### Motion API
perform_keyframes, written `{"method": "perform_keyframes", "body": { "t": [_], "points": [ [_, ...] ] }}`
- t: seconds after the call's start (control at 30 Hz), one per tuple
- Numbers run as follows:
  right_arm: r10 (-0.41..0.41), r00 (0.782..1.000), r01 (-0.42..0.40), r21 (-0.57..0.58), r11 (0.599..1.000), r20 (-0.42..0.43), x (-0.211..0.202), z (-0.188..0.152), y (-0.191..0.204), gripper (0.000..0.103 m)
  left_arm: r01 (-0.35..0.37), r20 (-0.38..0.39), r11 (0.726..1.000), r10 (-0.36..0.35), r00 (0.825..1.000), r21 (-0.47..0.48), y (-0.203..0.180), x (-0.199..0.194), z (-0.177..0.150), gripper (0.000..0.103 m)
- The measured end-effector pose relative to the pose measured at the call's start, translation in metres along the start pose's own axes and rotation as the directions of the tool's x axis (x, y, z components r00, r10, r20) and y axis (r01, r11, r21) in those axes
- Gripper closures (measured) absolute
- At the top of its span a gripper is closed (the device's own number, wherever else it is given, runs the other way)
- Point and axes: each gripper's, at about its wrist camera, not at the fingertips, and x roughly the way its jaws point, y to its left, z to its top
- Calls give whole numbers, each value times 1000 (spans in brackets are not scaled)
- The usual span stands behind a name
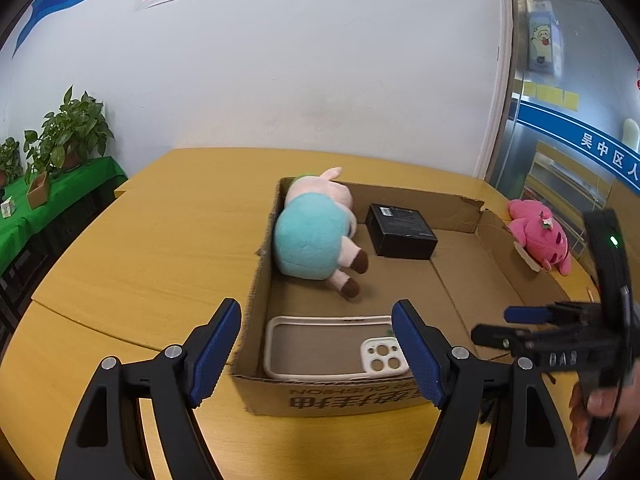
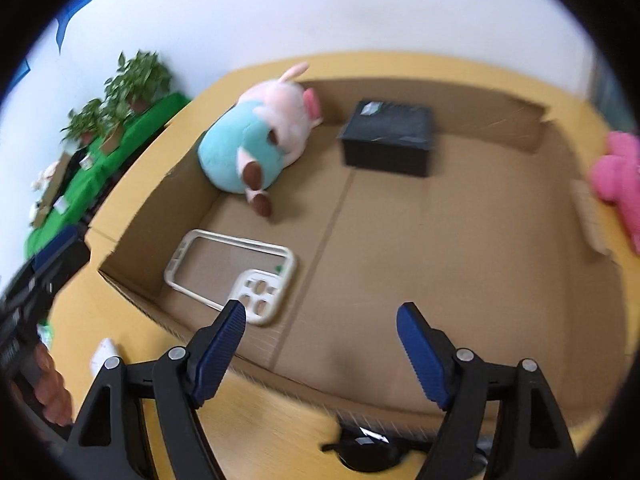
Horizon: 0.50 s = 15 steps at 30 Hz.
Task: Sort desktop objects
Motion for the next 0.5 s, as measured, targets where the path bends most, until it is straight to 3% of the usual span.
{"method": "perform_keyframes", "body": {
  "t": [0.27, 0.5],
  "points": [
    [-124, 975, 126, 3, 992, 182, -43, -29, -12, 23, 26, 22, 999, -26, 999, 32, -43, -4, -4, 21],
    [-134, 967, 139, -6, 990, 217, -56, -40, -11, 23, 18, 40, 998, -20, 999, 58, -61, -17, -2, 21]
  ]
}}
